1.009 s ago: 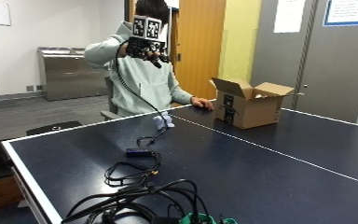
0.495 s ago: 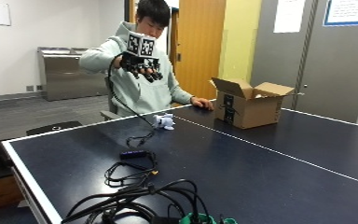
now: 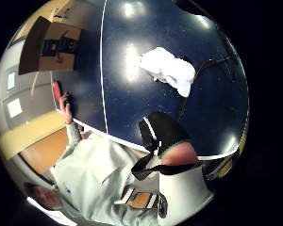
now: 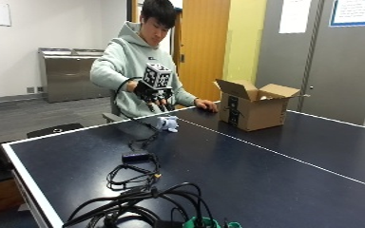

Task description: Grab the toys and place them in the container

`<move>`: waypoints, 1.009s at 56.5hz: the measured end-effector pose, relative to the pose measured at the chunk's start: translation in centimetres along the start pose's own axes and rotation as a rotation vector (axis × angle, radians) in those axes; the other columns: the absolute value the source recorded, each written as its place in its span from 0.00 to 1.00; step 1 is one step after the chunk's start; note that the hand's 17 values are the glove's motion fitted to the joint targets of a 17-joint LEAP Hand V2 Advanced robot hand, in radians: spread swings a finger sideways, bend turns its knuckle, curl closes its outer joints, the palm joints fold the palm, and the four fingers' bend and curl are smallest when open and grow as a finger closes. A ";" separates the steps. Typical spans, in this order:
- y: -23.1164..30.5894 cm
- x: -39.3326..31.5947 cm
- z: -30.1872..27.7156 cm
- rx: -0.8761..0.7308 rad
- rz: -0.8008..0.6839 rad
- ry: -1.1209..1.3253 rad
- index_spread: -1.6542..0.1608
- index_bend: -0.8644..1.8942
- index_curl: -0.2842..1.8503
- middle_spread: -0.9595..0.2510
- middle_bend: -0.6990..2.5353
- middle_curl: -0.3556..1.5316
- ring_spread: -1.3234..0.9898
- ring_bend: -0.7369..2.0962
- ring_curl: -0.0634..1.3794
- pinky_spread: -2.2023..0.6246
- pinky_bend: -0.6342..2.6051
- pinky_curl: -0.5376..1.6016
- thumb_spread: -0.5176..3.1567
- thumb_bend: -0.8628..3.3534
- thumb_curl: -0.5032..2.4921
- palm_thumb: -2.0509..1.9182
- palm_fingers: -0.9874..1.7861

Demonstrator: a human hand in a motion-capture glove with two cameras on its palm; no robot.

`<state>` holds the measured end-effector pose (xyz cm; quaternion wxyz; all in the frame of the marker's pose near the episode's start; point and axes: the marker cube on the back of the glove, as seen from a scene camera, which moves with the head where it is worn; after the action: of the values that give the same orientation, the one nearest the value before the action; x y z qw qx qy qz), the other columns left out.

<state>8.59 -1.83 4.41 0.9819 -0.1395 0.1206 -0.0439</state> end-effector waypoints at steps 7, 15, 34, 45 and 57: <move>-1.1 -1.1 2.3 0.003 0.003 0.008 0.76 0.39 0.31 0.79 0.26 0.32 0.58 0.32 0.17 0.81 0.45 0.41 0.51 0.20 0.27 0.57 0.32; -2.2 -1.8 4.2 0.000 0.014 0.028 0.75 0.42 0.33 0.78 0.26 0.31 0.58 0.31 0.16 0.81 0.44 0.41 0.52 0.21 0.28 0.58 0.32; -3.8 -3.6 4.6 0.039 -0.047 0.012 0.75 0.61 0.41 0.74 0.28 0.32 0.57 0.32 0.14 0.80 0.40 0.39 0.53 0.23 0.30 0.65 0.42; 0.5 -13.2 -1.0 0.069 -0.264 -0.139 0.77 0.68 0.44 0.68 0.30 0.35 0.55 0.31 0.13 0.80 0.37 0.38 0.51 0.23 0.32 0.67 0.44; -0.5 -16.7 -13.9 0.232 -0.549 0.020 0.80 0.68 0.45 0.62 0.35 0.39 0.53 0.32 0.12 0.79 0.36 0.38 0.49 0.23 0.34 0.68 0.45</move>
<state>-11.08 -3.97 -4.67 0.9414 -0.0533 0.0821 -0.3229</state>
